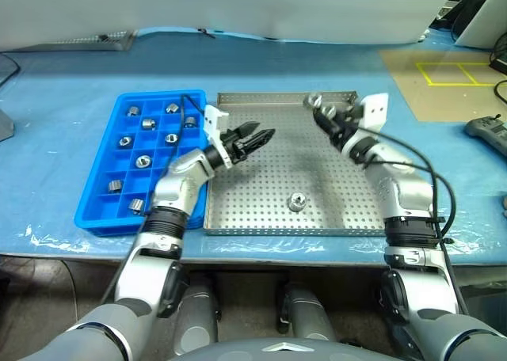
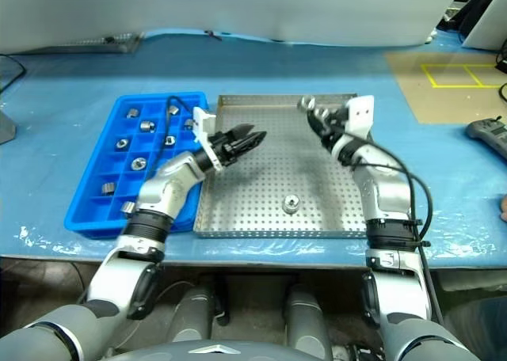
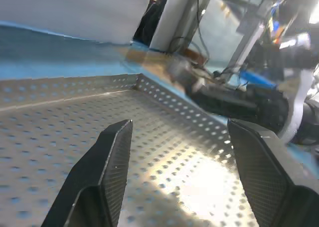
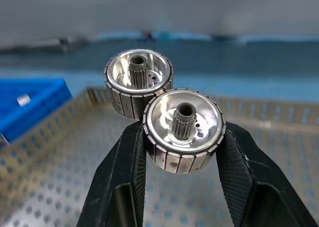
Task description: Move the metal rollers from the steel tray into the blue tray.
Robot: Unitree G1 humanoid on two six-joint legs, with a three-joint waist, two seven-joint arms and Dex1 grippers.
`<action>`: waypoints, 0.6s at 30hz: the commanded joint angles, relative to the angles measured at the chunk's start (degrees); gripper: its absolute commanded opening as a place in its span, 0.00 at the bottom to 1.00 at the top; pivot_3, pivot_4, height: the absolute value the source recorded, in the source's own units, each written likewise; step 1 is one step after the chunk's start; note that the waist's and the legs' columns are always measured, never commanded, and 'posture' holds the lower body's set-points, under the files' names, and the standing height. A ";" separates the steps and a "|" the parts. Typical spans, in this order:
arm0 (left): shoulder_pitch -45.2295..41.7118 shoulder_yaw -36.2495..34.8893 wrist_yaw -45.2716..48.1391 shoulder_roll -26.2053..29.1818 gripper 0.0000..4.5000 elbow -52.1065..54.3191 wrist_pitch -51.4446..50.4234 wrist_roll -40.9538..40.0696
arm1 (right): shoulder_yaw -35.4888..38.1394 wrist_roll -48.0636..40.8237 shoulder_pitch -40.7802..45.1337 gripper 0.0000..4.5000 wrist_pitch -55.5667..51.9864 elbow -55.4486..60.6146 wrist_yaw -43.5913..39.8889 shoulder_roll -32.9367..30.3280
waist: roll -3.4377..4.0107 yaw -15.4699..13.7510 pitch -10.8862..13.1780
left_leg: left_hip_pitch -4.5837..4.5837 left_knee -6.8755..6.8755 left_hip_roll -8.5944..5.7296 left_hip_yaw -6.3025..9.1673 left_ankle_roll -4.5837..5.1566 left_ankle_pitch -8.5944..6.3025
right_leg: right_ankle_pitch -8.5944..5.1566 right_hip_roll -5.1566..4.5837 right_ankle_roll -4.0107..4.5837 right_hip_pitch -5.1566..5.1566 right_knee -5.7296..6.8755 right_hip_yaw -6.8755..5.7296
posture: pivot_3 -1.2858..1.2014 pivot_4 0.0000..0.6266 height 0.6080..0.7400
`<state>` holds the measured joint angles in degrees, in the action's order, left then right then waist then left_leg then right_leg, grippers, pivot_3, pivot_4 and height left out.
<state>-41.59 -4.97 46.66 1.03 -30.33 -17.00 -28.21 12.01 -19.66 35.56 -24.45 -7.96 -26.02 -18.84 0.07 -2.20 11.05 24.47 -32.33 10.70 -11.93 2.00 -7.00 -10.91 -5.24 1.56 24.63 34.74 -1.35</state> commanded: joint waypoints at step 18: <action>-15.58 -13.55 -1.14 -12.29 0.72 -15.27 -9.18 -16.12 | -7.70 1.67 -2.84 0.36 -3.50 10.68 1.25 -0.27 | -0.01 1.14 0.00 | 0.30 0.05 -0.06 0.02 0.09 -0.05 | -0.01 -0.02 -0.02 0.18 -0.23 -0.03 | 0.39 0.24 1.00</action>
<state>-54.05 -18.82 44.76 -7.57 -45.27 -27.20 -44.23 4.87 -17.95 32.18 -28.51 -1.20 -24.52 -18.77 0.06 -1.06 11.06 24.79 -32.29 10.64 -11.91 2.08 -7.05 -10.92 -5.25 1.54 24.83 34.51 -1.39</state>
